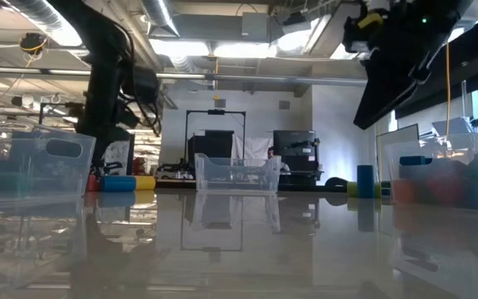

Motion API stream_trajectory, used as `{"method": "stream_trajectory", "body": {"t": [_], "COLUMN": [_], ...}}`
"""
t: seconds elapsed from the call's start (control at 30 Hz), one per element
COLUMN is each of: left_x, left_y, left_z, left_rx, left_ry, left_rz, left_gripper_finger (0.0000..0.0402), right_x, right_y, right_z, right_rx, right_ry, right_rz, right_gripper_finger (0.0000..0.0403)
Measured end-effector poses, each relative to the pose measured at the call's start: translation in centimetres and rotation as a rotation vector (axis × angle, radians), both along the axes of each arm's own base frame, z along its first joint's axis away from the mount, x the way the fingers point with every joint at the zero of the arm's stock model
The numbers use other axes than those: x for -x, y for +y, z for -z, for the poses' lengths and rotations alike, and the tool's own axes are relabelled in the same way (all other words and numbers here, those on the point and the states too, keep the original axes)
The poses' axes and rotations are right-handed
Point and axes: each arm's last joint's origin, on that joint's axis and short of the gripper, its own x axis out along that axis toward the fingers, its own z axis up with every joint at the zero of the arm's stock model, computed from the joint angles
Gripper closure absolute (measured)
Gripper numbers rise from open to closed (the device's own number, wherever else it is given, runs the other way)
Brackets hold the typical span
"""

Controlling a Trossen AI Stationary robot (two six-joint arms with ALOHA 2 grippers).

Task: Sort blocks by size
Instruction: Put the brown arch block into the bottom right transparent bin

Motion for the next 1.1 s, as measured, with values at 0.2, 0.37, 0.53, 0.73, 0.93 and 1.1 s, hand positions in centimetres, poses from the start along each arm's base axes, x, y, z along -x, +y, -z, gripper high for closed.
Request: {"method": "stream_trajectory", "body": {"t": [0.2,0.37,0.53,0.73,0.93,1.1], "left_x": [-0.1,0.2,0.5,0.6,0.5,0.6], "left_y": [0.8,1.5,2.2,2.4,2.3,2.3], "left_z": [1.6,2.9,4.2,5.2,5.3,5.4], "left_rx": [0.034,0.054,0.099,0.148,0.159,0.17], "left_ry": [0.057,0.12,0.162,0.2,0.206,0.21], "left_rz": [-0.02,-0.044,-0.062,-0.046,-0.027,-0.021], "left_gripper_finger": [0.0238,0.0238,0.0238,0.0238,0.0255,0.0313], "right_x": [-0.4,-0.4,-0.5,-0.5,-0.5,-0.5], "right_y": [0.2,0.2,0.3,0.3,0.3,0.3], "right_z": [0.8,0.9,0.9,0.9,0.9,0.9], "right_rx": [-0.007,-0.009,-0.03,-0.034,-0.035,-0.032], "right_ry": [0.036,0.036,0.031,0.031,0.03,0.034], "right_rz": [-0.007,-0.008,-0.016,-0.018,-0.018,-0.02], "right_gripper_finger": [0.0168,0.0168,0.0168,0.0168,0.0168,0.0168]}}
